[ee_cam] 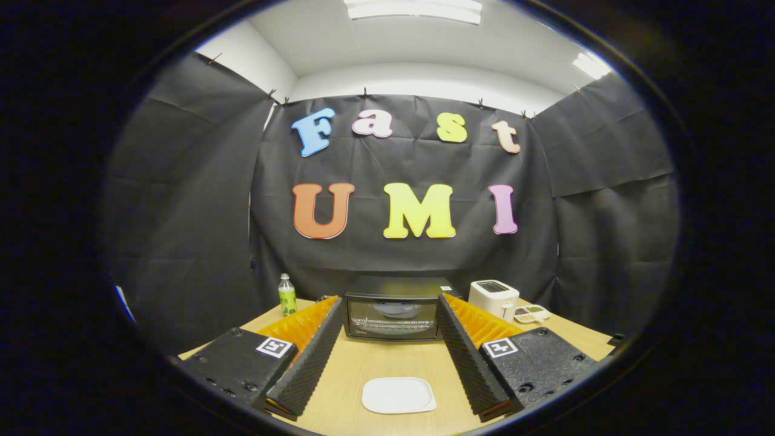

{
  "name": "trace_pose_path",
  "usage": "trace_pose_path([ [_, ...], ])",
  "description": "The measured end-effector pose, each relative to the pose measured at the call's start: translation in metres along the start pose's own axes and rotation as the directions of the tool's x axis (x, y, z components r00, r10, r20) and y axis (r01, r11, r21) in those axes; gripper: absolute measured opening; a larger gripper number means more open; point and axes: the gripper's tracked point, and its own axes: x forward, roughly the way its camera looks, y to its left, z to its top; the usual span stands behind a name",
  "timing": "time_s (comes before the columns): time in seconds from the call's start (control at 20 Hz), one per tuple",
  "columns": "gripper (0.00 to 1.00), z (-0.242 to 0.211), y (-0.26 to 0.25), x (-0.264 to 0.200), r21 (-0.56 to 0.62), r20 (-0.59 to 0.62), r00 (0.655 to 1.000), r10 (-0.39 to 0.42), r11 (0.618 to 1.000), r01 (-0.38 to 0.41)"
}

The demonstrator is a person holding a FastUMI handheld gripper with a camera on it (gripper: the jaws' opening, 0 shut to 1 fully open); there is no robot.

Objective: Open the toaster oven, put the food inside, and close the toaster oven door.

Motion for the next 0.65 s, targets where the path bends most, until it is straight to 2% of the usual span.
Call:
trace_pose_path([
  [0.65, 0.99, 0.010, 0.004, 0.003, -0.010, 0.032, 0.999, 0.005, 1.000, -0.005],
])
